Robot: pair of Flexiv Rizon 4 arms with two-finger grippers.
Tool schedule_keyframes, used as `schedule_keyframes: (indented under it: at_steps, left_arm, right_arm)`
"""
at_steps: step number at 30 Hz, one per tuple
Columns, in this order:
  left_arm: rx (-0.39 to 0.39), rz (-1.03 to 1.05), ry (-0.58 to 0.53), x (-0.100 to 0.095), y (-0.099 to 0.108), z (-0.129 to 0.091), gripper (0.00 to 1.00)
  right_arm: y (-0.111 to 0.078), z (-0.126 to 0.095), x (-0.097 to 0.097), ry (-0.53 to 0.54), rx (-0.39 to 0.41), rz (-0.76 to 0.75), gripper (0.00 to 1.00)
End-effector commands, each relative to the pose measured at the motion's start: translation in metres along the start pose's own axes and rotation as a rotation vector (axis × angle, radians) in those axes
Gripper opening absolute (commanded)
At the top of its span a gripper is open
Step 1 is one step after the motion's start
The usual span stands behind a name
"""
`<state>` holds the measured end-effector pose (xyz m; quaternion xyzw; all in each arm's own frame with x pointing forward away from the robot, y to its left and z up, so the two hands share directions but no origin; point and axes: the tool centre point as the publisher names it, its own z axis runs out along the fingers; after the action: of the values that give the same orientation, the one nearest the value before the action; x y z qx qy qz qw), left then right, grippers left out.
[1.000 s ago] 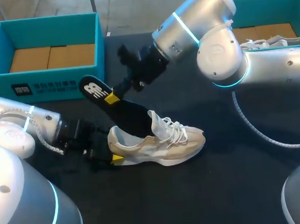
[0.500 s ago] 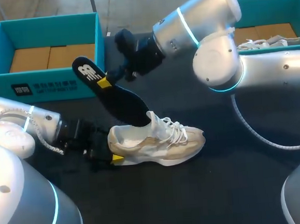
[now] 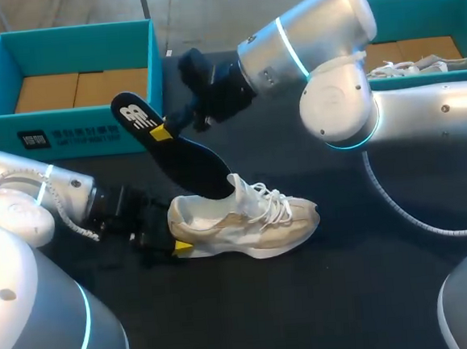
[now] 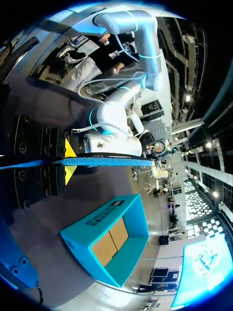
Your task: Take the shoe out of the shoebox, open the shoe tongue, remove and reinsert the insole, then place the shoe into the shoebox
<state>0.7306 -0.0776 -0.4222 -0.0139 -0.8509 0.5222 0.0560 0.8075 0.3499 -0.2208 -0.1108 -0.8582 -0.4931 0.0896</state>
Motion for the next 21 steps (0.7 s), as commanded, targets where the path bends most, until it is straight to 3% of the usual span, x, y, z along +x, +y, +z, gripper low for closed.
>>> schedule_keyframes:
  at_steps: [1, 8, 13, 21]
  left_arm:
    - [-0.001, 0.0, 0.0, 0.0, 0.001, 0.001, 0.0]
    - [-0.001, 0.0, 0.0, 0.0, 0.001, 0.001, 0.0]
    - [-0.001, 0.0, 0.0, 0.0, 0.001, 0.001, 0.0]
    - [-0.001, 0.0, 0.0, 0.0, 0.001, 0.001, 0.0]
  right_arm:
    - [0.002, 0.001, 0.0, -0.001, -0.002, 0.003, 0.0]
    - [0.031, -0.006, -0.011, 0.004, -0.028, 0.021, 0.0]
    - [0.055, -0.024, -0.02, 0.007, -0.097, 0.1, 0.0]
    - [0.08, -0.054, -0.029, 0.048, -0.242, 0.267, 0.0]
